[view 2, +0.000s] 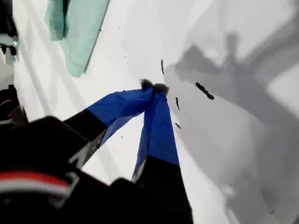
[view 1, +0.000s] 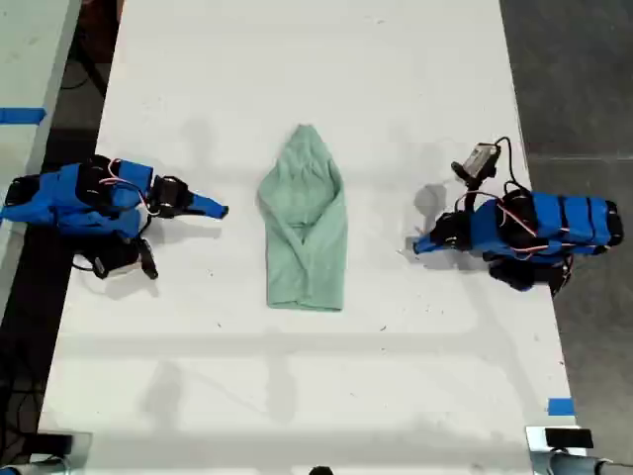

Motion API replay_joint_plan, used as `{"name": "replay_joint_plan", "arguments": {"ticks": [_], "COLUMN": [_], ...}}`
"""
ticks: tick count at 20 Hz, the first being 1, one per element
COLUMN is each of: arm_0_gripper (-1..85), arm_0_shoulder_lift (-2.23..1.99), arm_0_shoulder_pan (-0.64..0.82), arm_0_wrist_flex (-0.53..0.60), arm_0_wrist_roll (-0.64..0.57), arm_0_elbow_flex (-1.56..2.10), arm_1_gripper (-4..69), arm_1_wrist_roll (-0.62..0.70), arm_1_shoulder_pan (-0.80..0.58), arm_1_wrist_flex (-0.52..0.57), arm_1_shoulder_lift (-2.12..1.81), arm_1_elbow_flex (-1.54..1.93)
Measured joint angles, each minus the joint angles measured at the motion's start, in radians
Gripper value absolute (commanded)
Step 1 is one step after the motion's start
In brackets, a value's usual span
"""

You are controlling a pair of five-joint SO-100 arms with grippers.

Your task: Fold t shirt

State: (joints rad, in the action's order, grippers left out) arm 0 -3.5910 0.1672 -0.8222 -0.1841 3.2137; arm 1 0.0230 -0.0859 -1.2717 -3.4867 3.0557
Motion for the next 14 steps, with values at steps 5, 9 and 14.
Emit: {"name": "replay_joint_plan", "arguments": {"ticks": [5,9,14], "arm_0_gripper": [-0.3,-0.3,-0.3], "arm_0_shoulder_lift": [0.522,0.557,0.953], "arm_0_shoulder_pan": [-0.084,-0.084,-0.141], "arm_0_wrist_flex": [0.290,0.290,0.124], "arm_0_wrist_roll": [0.040,0.052,0.083], "arm_0_elbow_flex": [-0.179,-0.155,-0.569], "arm_1_gripper": [-1.2,-1.0,-1.4], "arm_1_wrist_roll": [0.000,-0.002,-0.064], "arm_1_shoulder_pan": [0.002,0.012,0.140], "arm_1_wrist_flex": [0.043,0.055,0.055], "arm_1_shoulder_lift": [-0.002,0.000,0.586], "arm_1_elbow_flex": [-0.002,-0.005,-0.454]}}
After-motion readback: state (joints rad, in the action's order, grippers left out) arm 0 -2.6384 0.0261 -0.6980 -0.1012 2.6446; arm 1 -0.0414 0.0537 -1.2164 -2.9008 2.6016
